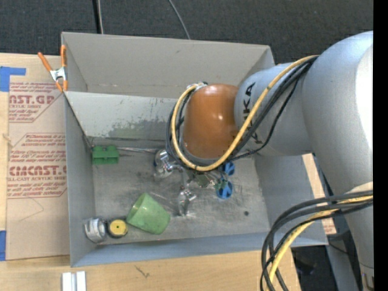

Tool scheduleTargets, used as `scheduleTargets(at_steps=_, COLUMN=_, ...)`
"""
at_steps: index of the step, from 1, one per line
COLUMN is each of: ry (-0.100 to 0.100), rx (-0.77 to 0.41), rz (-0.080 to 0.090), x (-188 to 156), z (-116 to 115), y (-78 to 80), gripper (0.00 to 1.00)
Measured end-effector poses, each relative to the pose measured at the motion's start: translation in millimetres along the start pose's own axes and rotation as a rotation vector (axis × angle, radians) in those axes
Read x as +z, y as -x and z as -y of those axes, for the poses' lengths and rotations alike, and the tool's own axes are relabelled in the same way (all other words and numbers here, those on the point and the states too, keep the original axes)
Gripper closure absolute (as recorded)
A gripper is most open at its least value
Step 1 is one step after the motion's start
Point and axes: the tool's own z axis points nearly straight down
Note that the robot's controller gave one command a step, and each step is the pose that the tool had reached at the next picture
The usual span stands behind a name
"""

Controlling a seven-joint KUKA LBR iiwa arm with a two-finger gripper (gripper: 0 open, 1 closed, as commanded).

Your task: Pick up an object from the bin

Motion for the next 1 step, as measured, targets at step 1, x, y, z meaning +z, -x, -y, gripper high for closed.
scheduleTargets(at_steps=1, ry=0.003, rx=-0.063, rz=0.002, x=-7.1, z=-71.1, y=-7.4, gripper=0.00)
